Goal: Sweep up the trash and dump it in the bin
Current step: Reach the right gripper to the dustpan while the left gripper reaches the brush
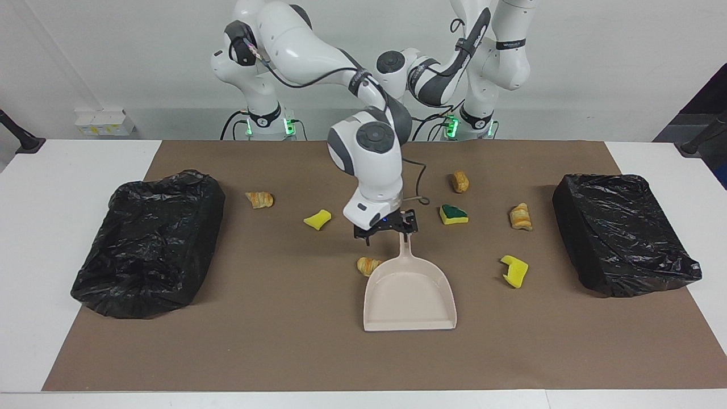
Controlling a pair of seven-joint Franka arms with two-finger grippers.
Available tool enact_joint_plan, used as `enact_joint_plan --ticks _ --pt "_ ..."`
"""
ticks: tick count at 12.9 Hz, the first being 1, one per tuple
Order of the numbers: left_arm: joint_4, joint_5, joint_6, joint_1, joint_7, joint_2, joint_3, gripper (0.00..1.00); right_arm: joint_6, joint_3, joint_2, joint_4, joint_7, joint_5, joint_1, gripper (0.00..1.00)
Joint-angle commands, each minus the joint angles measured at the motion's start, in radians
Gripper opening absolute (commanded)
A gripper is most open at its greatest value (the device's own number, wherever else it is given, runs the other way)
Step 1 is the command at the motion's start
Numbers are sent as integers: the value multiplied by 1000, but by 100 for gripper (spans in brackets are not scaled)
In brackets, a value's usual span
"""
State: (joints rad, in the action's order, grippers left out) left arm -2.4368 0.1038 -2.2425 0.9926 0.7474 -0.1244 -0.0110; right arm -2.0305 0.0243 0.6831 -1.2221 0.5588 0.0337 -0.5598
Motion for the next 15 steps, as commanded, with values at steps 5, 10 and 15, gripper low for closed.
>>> enact_joint_plan --ticks 5,10,15 --pt "31 -34 156 -18 -2 -43 25 0 3 -3 53 49 78 -60 -51 54" --pt "41 -88 339 -197 -95 -196 28 0 4 0 41 27 81 -60 -63 48" --pt "42 -212 446 -397 -92 -239 28 0 -11 3 29 -8 82 -43 -68 47"
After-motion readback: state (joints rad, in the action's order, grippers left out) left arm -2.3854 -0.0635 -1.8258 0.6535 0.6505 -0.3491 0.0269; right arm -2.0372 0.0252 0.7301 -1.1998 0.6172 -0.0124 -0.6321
